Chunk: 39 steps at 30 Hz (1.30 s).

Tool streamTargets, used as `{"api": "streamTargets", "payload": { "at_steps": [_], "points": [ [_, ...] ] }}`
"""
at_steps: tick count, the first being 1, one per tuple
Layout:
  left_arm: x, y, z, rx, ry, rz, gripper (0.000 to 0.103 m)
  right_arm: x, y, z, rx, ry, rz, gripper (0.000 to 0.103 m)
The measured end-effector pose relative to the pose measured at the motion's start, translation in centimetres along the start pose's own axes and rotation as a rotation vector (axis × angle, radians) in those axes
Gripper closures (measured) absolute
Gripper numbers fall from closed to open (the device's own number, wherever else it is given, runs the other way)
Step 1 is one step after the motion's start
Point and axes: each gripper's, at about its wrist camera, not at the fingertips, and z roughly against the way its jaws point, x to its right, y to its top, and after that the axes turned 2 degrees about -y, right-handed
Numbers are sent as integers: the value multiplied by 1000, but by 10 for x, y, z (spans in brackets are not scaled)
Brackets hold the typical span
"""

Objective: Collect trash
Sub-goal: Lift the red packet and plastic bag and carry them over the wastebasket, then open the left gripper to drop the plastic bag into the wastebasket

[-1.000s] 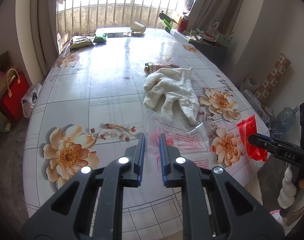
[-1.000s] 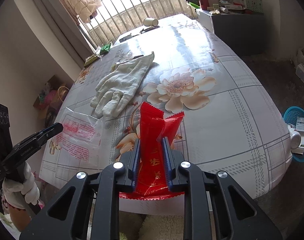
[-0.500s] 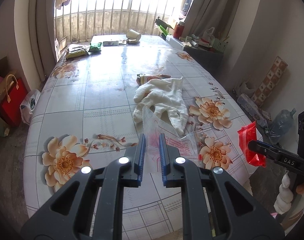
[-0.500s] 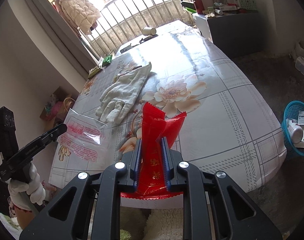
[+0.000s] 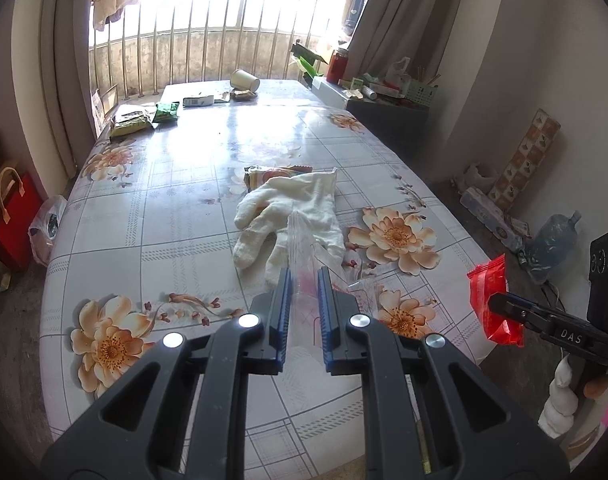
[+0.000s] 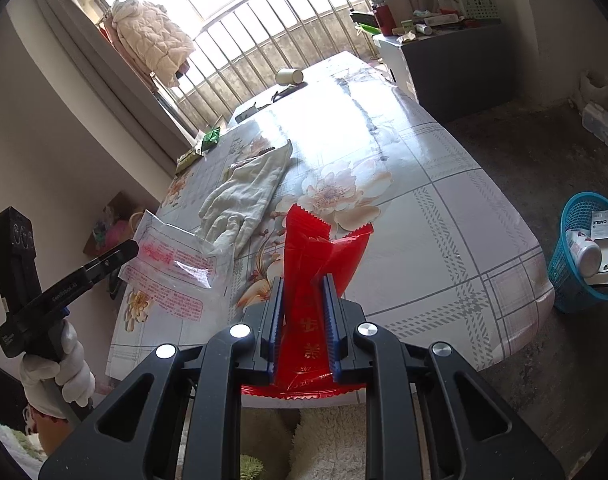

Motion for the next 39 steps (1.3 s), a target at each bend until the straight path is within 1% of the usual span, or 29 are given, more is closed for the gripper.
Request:
{"api": "streamTargets", "payload": {
  "at_steps": [6,13,20,23,27,31,35,37,39],
  "points": [
    [20,11,-6,9,-34,-34,92,17,1,18,35,-1,-36,84],
    [55,28,-12,26,-81,-105,92,43,1,34,78,-4,-104,84],
    [107,47,-30,22,-149,-190,92,83,-1,59,142,-26,-196,84],
    [135,55,-40,14,-186,-230,92,107,-4,72,176,-50,-247,84],
    [176,68,-54,-1,-238,-282,92,146,-11,94,227,-101,-329,84],
    [221,80,-78,-47,-299,-329,92,189,-22,115,275,-158,-420,84],
    [271,91,-114,-115,-350,-376,92,228,-34,130,309,-206,-504,84],
    [296,94,-140,-204,-410,-365,92,245,-40,134,321,-218,-544,84],
    [320,95,-171,-317,-469,-330,92,262,-45,135,327,-224,-583,84]
  ]
}}
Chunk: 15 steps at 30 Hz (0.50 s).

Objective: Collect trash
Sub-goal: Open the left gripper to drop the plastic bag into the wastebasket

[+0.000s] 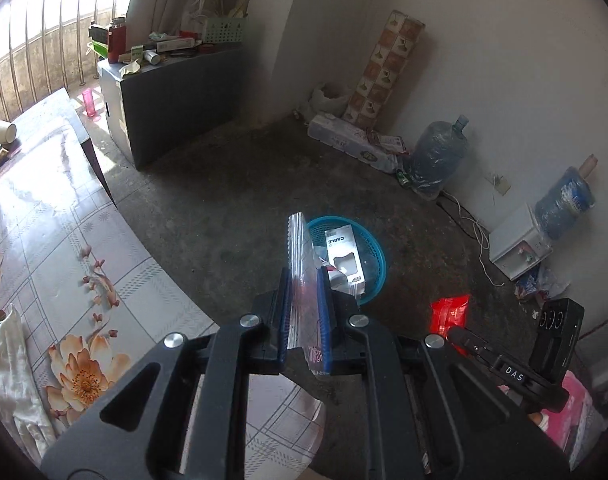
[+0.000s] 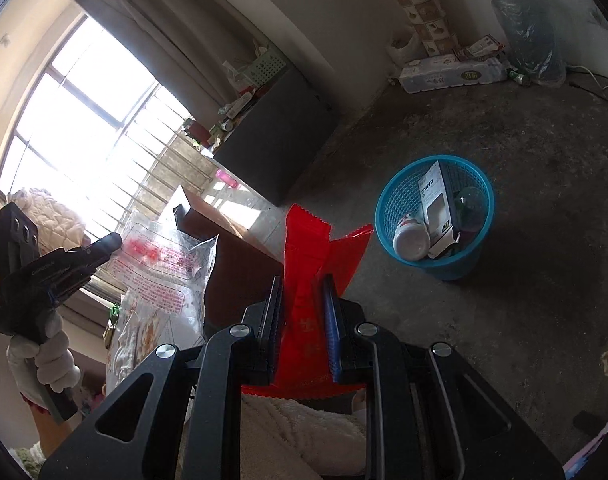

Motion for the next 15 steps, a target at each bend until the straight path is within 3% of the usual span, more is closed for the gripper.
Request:
{"api": "streamTargets", "payload": {
  "at_steps": [3,6,15],
  "points": [
    [6,16,-61,-146,-100,82,92,23,3,-8,-2,-12,-49,84],
    [8,29,-123,-265,-149,160,92,43,7,-17,-10,-23,-89,84],
    [14,54,-276,-418,-131,314,92,100,14,-33,-22,-79,-193,84]
  ]
}}
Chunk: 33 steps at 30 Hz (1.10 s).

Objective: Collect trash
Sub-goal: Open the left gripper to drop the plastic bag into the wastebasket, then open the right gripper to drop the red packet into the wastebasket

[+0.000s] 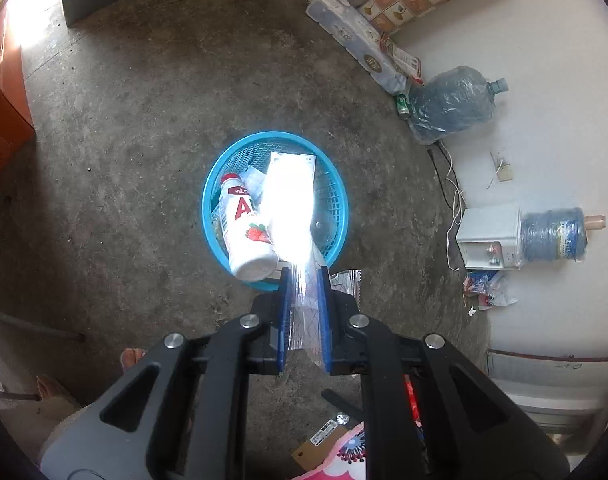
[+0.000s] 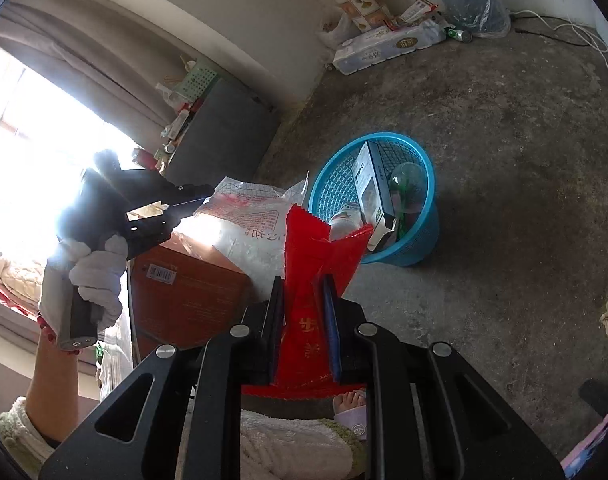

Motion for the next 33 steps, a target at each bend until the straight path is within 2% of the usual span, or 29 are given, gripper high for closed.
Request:
{"api": "streamTargets", "payload": {
  "at_steps": [5,11,14,17,21,25,29,33],
  "points": [
    [-10,37,-60,-3,-1,59,91,19,5,-7,-3,-24,-41,84],
    [-25,61,-114,6,62,96,91,31,5,-8,-10,-48,-62,84],
    [-37,64,-131,-17,107,133,82,35,5,-9,-17,-67,-63,84],
    [-48,61,-132,-33,110,150,82,37,7,-11,-20,-71,-68,84],
    [-47,62,-116,-31,103,117,78,33,12,-18,-28,-66,-56,84],
    [-40,60,-81,-10,99,58,68,16,25,-29,-39,-37,-13,84],
    [-33,49,-28,9,96,-26,62,-13,53,-53,-47,17,55,84],
    [-32,25,37,54,112,-116,55,-48,88,-99,-72,38,118,84]
  ]
}}
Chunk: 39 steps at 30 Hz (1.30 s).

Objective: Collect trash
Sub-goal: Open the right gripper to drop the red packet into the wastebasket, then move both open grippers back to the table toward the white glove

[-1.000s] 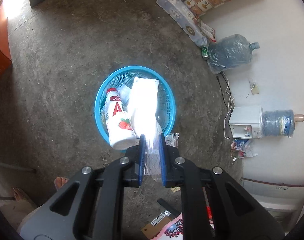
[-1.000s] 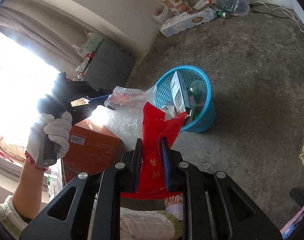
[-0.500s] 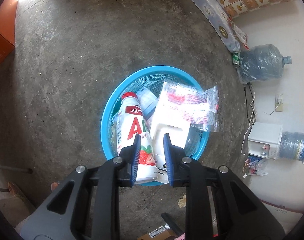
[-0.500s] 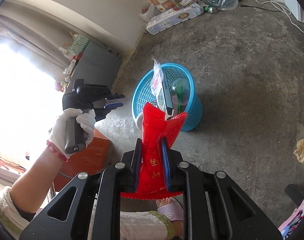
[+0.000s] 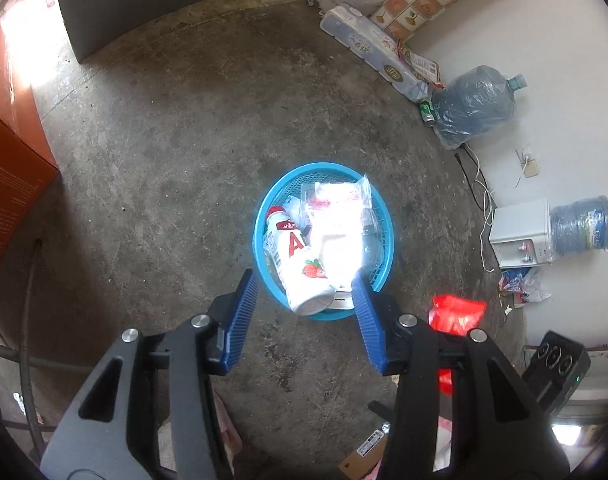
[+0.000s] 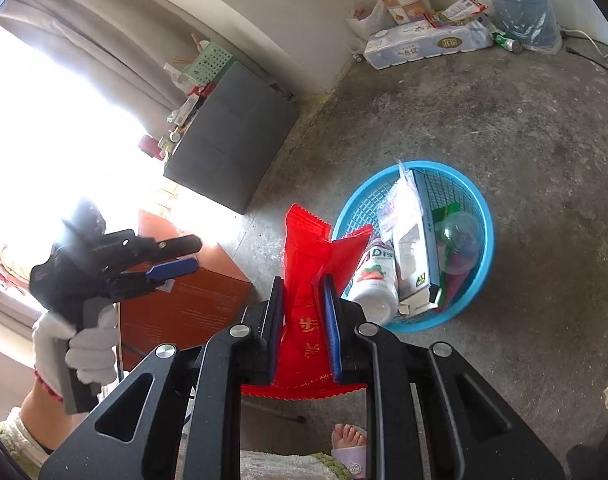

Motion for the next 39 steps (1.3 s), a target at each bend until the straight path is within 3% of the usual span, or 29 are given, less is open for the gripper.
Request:
{"api": "streamTargets", "payload": {
  "at_steps": [3,6,9,11,16,20,24,30,33,39],
  "points": [
    [-8,-24,53,40,27,-71,48,-17,28,-46,-35,-79,44,80],
    [-19,-54,103,96,49,-124,43,-19,46,-93,-85,-190,66,59],
    [-34,-83,147,151,59,-143,41,-15,52,-124,-131,-288,60,56],
    [-46,-102,173,198,73,-150,39,-14,50,-129,-129,-335,55,55],
    [-73,-143,220,290,110,-150,37,-15,46,-118,-98,-348,58,43],
    [-93,-170,243,325,92,-118,37,-13,49,-106,-69,-389,46,41],
    [-104,-197,269,379,77,-87,37,-20,43,-76,-28,-362,21,41],
    [-123,-251,325,527,127,-45,36,-67,25,-9,46,-298,148,41],
    [-146,-281,355,606,169,19,33,-100,10,29,78,-230,221,41],
    [-203,-344,403,730,251,206,29,-178,-26,82,68,-100,369,27]
  ]
}}
